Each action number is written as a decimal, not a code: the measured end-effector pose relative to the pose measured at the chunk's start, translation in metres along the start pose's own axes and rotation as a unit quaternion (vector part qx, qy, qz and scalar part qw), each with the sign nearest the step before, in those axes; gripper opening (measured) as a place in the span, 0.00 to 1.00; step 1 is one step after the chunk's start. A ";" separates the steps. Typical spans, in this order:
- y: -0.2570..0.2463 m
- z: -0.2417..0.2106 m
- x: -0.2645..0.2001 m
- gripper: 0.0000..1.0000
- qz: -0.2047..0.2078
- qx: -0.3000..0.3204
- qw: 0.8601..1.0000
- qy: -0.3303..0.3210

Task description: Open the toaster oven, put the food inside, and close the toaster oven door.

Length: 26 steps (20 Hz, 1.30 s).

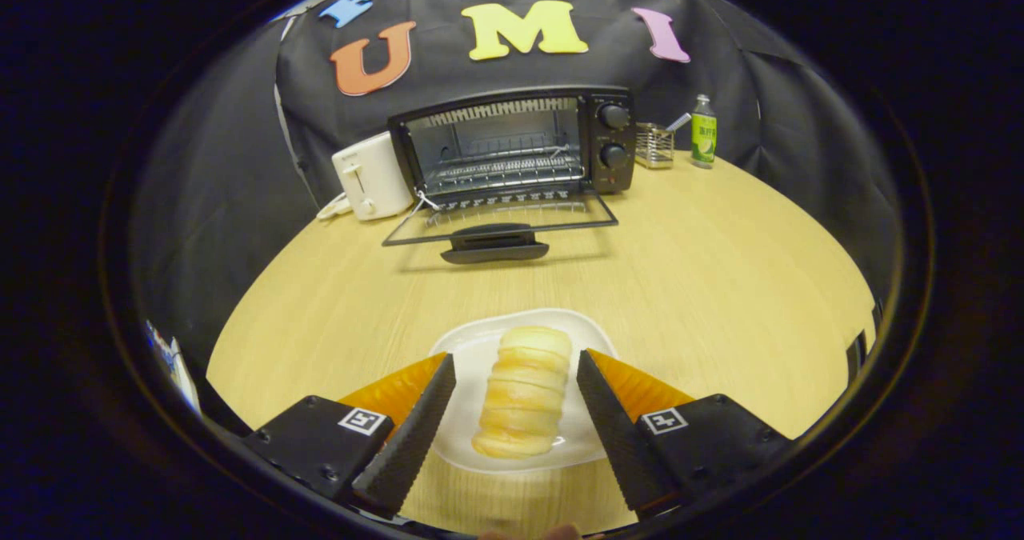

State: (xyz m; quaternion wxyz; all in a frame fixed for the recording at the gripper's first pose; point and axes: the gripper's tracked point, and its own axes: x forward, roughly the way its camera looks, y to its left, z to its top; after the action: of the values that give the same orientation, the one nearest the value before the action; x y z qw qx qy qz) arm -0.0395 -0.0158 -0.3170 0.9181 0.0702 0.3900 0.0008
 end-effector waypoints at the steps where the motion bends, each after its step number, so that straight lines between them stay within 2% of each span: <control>1: -0.001 -0.004 0.001 0.98 -0.002 0.005 1.000 0.005; 4: -0.003 -0.006 0.004 0.92 -0.004 0.015 1.000 0.007; 9: -0.004 -0.008 0.003 0.64 -0.010 0.027 1.000 0.012; 13: 0.000 0.001 -0.003 0.38 0.001 0.044 0.999 -0.004; 15: 0.000 0.018 -0.011 0.33 0.009 0.057 0.998 -0.020; 20: 0.002 0.084 -0.021 0.32 0.033 0.095 0.993 -0.067; 26: 0.012 0.182 0.024 0.32 0.043 0.132 0.984 -0.107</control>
State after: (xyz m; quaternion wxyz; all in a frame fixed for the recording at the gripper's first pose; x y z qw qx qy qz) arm 0.1080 -0.0256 -0.2075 0.9364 0.2076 0.2823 -0.0189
